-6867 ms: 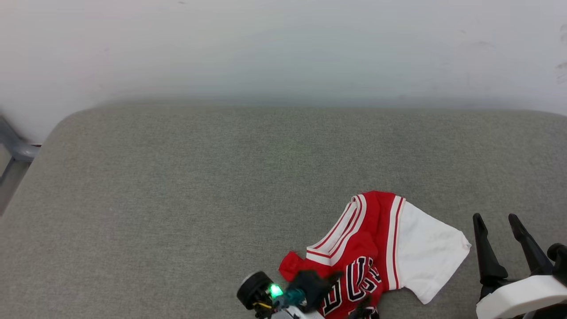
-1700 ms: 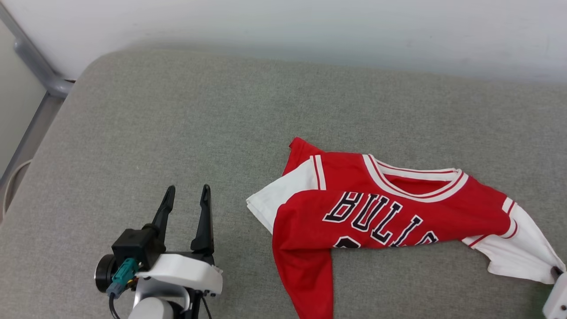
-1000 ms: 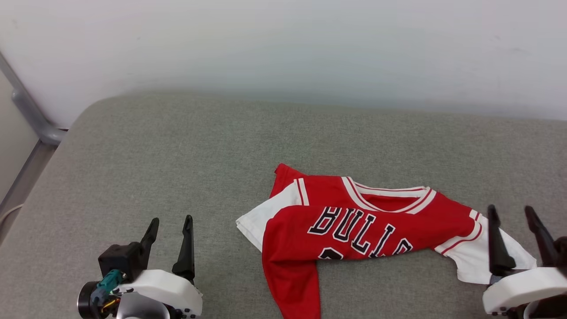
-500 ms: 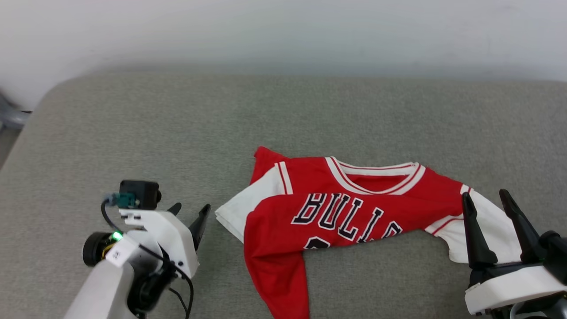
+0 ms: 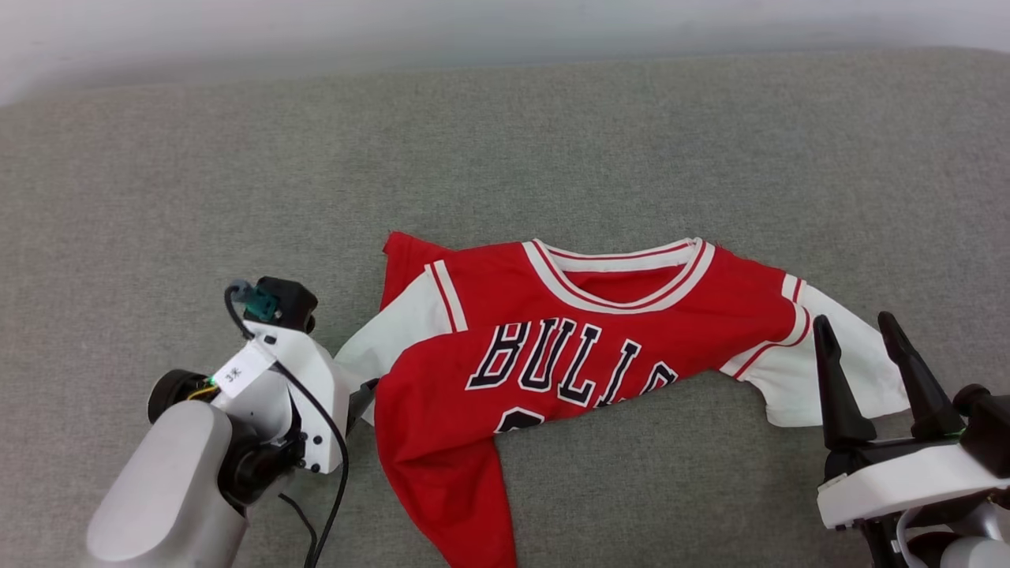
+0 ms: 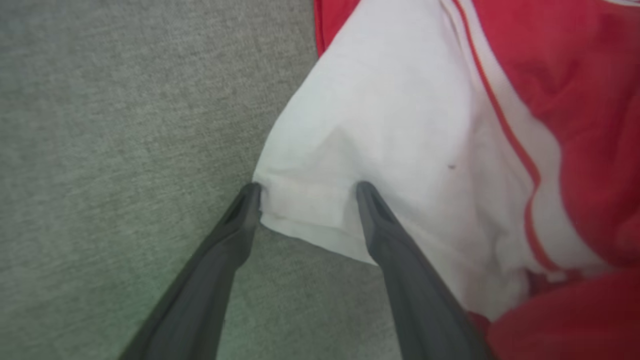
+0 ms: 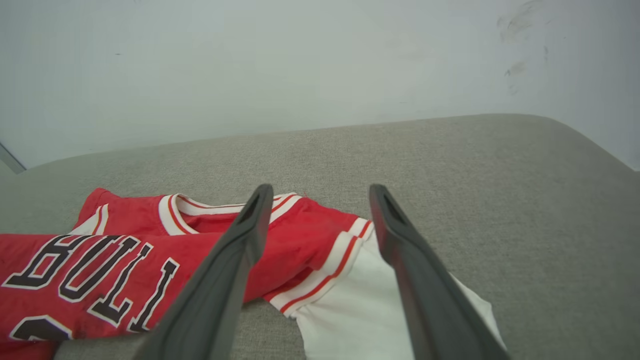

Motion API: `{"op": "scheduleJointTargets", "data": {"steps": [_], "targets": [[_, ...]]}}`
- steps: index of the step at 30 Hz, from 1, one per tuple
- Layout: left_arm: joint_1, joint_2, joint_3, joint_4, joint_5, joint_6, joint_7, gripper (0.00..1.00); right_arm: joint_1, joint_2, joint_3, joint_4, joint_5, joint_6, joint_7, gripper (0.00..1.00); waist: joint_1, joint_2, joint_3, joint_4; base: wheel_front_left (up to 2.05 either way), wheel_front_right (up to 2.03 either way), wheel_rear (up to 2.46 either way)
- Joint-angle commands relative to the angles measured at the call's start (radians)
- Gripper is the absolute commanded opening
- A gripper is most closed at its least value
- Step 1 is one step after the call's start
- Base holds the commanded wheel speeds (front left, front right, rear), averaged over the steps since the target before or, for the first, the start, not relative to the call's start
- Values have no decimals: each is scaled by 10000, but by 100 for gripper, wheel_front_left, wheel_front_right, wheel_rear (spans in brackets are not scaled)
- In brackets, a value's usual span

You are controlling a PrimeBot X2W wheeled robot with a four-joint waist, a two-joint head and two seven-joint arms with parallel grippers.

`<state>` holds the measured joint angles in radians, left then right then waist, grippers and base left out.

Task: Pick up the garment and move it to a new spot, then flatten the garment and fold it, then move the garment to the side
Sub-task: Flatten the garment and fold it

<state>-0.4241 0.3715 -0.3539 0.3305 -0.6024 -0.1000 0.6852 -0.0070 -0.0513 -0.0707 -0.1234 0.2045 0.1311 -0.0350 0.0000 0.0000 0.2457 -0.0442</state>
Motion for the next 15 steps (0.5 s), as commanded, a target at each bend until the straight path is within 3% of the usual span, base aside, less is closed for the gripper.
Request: {"op": "scheduleJointTargets", "data": {"steps": [1,3,4,5,6,12,15], "targets": [[63,35,-198,287,53,-23,338,100,-171,16,10,57,116,-7,-67,100,0,0,130,-128,0,0,0],[162,72,-426,553,73,-17,831,98,-219,16,13,154,147,-7,-106,100,0,0,168,-186,0,0,0],[234,63,-510,644,15,-21,1050,49,-233,15,-2,194,232,-7,-133,100,0,0,197,-221,0,0,0],[279,79,-583,686,8,-31,1178,28,-248,16,-9,246,235,-7,-156,100,0,0,212,-249,0,0,0],[289,77,-603,689,8,-19,1212,0,-261,16,-35,286,249,-7,-175,100,0,0,223,-270,0,0,0],[193,183,-285,93,326,184,-68,0,-324,15,-367,661,459,-7,-270,100,0,0,64,-229,0,0,0],[388,188,102,-503,558,523,-1453,0,-337,14,-982,1290,822,-7,131,100,0,0,-356,-45,0,0,0]]}}
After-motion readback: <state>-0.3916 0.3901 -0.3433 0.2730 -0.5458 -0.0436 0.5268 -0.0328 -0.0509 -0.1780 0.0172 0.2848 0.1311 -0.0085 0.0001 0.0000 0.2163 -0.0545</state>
